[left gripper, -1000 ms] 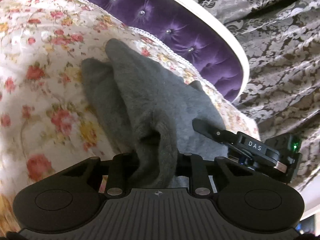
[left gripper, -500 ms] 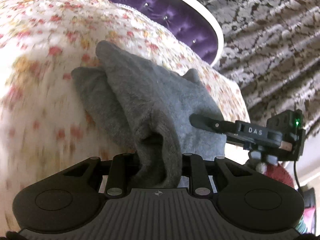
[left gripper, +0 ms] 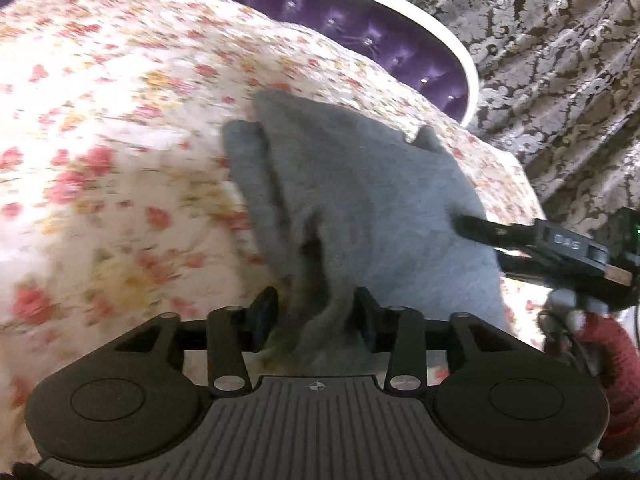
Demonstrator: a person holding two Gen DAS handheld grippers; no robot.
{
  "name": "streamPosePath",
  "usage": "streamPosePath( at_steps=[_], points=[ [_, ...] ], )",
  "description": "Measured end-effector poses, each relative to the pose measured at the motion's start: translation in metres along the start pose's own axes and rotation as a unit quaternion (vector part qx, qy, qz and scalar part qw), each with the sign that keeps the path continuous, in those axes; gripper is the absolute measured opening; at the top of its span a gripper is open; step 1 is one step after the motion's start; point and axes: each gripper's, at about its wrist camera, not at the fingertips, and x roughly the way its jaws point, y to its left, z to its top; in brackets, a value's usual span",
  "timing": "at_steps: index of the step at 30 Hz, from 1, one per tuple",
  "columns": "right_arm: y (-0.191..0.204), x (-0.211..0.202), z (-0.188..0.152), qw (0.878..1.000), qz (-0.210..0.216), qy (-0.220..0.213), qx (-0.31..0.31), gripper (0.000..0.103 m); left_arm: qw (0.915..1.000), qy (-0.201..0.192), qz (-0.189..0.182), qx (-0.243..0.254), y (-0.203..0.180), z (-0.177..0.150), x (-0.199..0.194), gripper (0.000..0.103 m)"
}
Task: Fold small clothes
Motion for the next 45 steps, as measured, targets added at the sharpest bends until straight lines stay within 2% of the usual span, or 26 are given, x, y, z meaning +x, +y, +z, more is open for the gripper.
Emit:
streamPosePath(
  at_steps=[2,5,7,9,13,16,18,19,20,26,28,30,34,36,37,40,45],
  points=[
    [-0.002,-0.007,-0.007,1.0,-0.005,-0.013,0.003,0.077,1.0,-0.004,0.006,-0.004,0.006,-0.005,-0.008,0.043],
    [-0.005,-0.017,-0.015,0.999,-0.014,-0.029,0.01,0.078,0.9998,-0.006,0.016,-0.01,0.004,-0.01,-0.019,0.043],
    [-0.006,-0.024,-0.02,0.999,-0.019,-0.04,0.015,0.079,0.9985,-0.022,0.048,0.014,-0.006,-0.014,-0.029,0.043],
    [-0.005,-0.033,-0.024,0.998,-0.027,-0.051,0.012,0.079,0.9962,-0.043,0.062,0.044,-0.017,-0.017,-0.044,0.043],
    [0.003,-0.055,-0.031,0.996,-0.045,-0.083,-0.009,0.08,0.9844,-0.116,0.077,0.108,-0.048,-0.017,-0.074,0.043],
    [0.014,-0.068,-0.033,0.991,-0.054,-0.116,-0.039,0.081,0.9741,-0.159,0.075,0.143,-0.069,-0.007,-0.076,0.047],
    [0.026,-0.072,-0.032,0.987,-0.055,-0.135,-0.072,0.069,0.973,-0.164,0.064,0.149,-0.076,0.004,-0.064,0.048],
    [0.033,-0.072,-0.031,0.984,-0.054,-0.142,-0.093,0.052,0.9738,-0.165,0.057,0.146,-0.078,0.009,-0.056,0.048],
    [0.039,-0.071,-0.03,0.981,-0.055,-0.147,-0.11,0.041,0.9753,-0.161,0.052,0.142,-0.08,0.014,-0.048,0.048],
    [0.049,-0.039,-0.024,0.979,-0.047,-0.134,-0.145,0.039,0.9798,-0.135,0.057,0.136,-0.084,0.026,0.002,0.048],
    [0.044,-0.014,-0.027,0.984,-0.054,-0.094,-0.142,0.04,0.9811,-0.125,0.057,0.136,-0.078,0.024,0.009,0.048],
    [0.034,0.007,-0.033,0.99,-0.036,-0.053,-0.122,0.041,0.9817,-0.118,0.062,0.136,-0.073,0.026,0.016,0.048],
    [0.034,0.002,-0.031,0.99,-0.029,-0.05,-0.128,0.044,0.9827,-0.114,0.086,0.118,-0.057,0.03,0.029,0.048],
    [0.036,-0.009,-0.024,0.991,-0.022,-0.062,-0.121,0.044,0.9855,-0.089,0.103,0.102,-0.045,0.031,0.04,0.049],
    [0.036,-0.013,-0.021,0.99,-0.022,-0.073,-0.122,0.044,0.9879,-0.078,0.1,0.089,-0.037,0.029,0.044,0.05],
    [0.041,-0.019,-0.009,0.986,-0.022,-0.098,-0.13,0.045,0.9904,-0.085,0.087,0.066,-0.029,0.023,0.041,0.05],
    [0.041,0.011,0.01,0.987,-0.02,-0.086,-0.138,0.045,0.9891,-0.093,0.091,0.069,-0.03,0.019,0.038,0.05]
  ],
)
